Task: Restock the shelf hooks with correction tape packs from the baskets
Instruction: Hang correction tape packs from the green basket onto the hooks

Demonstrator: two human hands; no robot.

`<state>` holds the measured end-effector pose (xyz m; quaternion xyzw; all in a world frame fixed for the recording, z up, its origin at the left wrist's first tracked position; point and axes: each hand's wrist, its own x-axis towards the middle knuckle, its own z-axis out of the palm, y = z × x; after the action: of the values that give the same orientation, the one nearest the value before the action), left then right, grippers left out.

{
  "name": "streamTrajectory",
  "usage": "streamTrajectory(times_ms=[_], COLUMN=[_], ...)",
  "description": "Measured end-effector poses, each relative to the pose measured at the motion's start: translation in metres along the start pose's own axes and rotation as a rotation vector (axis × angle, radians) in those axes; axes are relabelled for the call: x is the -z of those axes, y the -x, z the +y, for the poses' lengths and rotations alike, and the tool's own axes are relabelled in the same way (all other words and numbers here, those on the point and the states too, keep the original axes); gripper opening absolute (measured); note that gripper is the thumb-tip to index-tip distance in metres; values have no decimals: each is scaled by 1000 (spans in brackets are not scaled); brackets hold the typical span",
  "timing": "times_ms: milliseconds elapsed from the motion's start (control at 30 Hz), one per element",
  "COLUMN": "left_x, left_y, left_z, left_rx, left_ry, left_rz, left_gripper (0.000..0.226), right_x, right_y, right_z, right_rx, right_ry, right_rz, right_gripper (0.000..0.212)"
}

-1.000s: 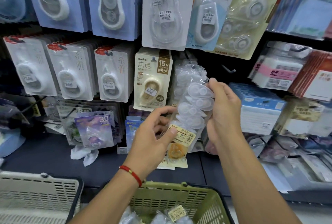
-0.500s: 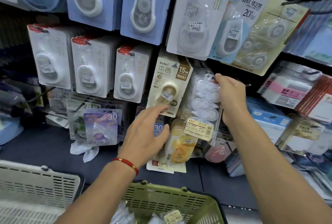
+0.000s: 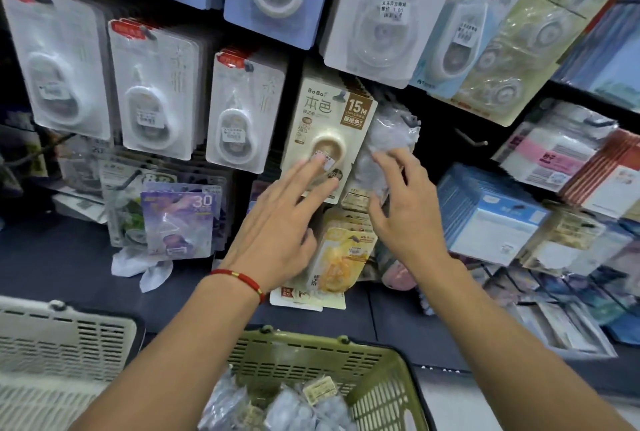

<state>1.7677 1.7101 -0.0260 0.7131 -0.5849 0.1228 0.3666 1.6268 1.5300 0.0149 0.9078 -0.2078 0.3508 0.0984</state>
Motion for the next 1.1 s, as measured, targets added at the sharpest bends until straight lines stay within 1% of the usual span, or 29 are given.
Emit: streamTrajectory(times_ms=[133, 267, 367, 433, 500, 567, 633, 667, 700, 767, 833, 867, 900, 933, 967, 1000, 1067, 1100], left_x=[2, 2, 2, 3, 5, 6, 4, 3, 1, -1, -5, -7, -9, -10, -11, -12, -13, -14], left_y=[2, 3, 5, 9, 15, 28, 49, 63, 78, 109, 144, 161, 178, 195, 210, 224, 246, 256], left_z=[-3, -5, -5, -3, -1, -2, -4, -6, -8, -16, -27, -33, -38, -42, -46, -48, -48, -46], left_rx=[-3, -9, -19, -14, 2, 11, -10, -33, -51, -39, 45, 103, 162, 221, 284, 358, 515, 577], left_ry=[-25, -38, -42, -34, -35, -66, -103, -127, -161, -225, -254, -276, -295, -298, -287, -271, -235, -199], left_rz=[-14, -4, -12, -31, -83, -174, -280, -339, -404, -545, -680, -736, -776, -785, -765, -732, -684, -657], left_gripper=[85, 83, 82, 78, 70, 60, 52, 49, 46, 46, 49, 51, 53, 56, 61, 68, 82, 86], right_x=[-15, -26, -26, -24, -19, -17, -17, -19, -22, -34, -52, -61, -71, -80, -89, -97, -114, -122], right_y=[-19, -26, -20, -12, 4, 31, 62, 80, 98, 135, 174, 194, 212, 227, 236, 241, 238, 234], right_z=[1, 5, 6, 6, 4, 4, 0, -3, -7, -20, -37, -47, -59, -71, -83, -96, -120, -130], right_rx=[-101, -118, -96, -84, -68, -83, -163, -198, -213, -178, -103, -76, -44, -7, 12, 0, -88, -137], right_ry=[119, 210, 233, 166, 46, -93, -248, -314, -360, -407, -422, -404, -361, -309, -285, -300, -428, -504], right_rz=[-192, -222, -269, -303, -295, -247, -270, -329, -424, -717, -1050, -1185, -1276, -1310, -1295, -1244, -1119, -1083], right_gripper=[73, 83, 85, 80, 68, 48, 30, 25, 22, 21, 20, 19, 23, 36, 47, 54, 66, 73])
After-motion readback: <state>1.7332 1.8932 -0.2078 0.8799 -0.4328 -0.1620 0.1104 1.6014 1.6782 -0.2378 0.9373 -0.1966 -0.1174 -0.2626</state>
